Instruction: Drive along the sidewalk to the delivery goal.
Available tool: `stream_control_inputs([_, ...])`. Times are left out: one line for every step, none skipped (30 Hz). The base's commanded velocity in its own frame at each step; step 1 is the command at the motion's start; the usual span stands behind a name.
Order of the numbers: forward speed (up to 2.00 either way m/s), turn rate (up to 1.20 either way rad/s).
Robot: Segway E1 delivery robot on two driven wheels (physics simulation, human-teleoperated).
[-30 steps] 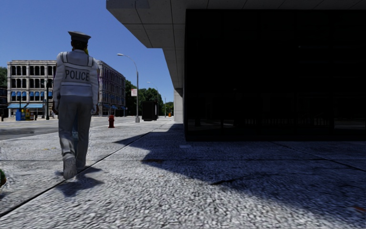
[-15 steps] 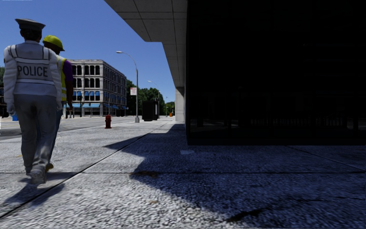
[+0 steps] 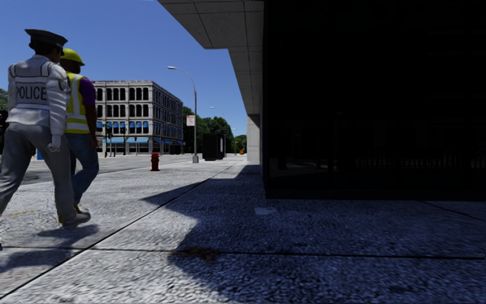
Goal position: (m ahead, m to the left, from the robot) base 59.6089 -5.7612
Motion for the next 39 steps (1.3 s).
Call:
stream_control_inputs([1.13,0.41])
stream_control_inputs([1.13,0.41])
stream_control_inputs([1.13,0.41])
stream_control_inputs([1.13,0.4])
stream_control_inputs([1.13,0.29])
stream_control_inputs([1.13,0.09])
stream_control_inputs([1.13,0.09])
stream_control_inputs([1.13,0.0])
stream_control_inputs([1.13,0.0])
stream_control_inputs([1.13,0.0])
stream_control_inputs([1.13,0.0])
stream_control_inputs([1.13,0.0])
stream_control_inputs([1.13,0.0])
stream_control_inputs([1.13,0.0])
stream_control_inputs([1.13,0.0])
stream_control_inputs([1.13,0.0])
stream_control_inputs([1.13,0.0])
stream_control_inputs([1.13,0.0])
stream_control_inputs([1.13,0.0])
stream_control_inputs([1.13,0.0])
stream_control_inputs([1.13,0.03])
stream_control_inputs([1.13,0.21])
stream_control_inputs([1.13,0.21])
stream_control_inputs([1.13,0.27])
stream_control_inputs([1.13,0.28])
stream_control_inputs([1.13,0.28])
stream_control_inputs([1.13,0.28])
stream_control_inputs([1.13,0.28])
stream_control_inputs([1.13,0.28])
stream_control_inputs([1.13,0.28])
stream_control_inputs([1.13,0.27])
stream_control_inputs([1.13,0.25])
stream_control_inputs([1.13,0.24])
stream_control_inputs([1.13,0.24])
stream_control_inputs([1.13,0.24])
stream_control_inputs([1.13,0.24])
stream_control_inputs([1.13,0.24])
stream_control_inputs([1.13,0.24])
stream_control_inputs([1.13,0.24])
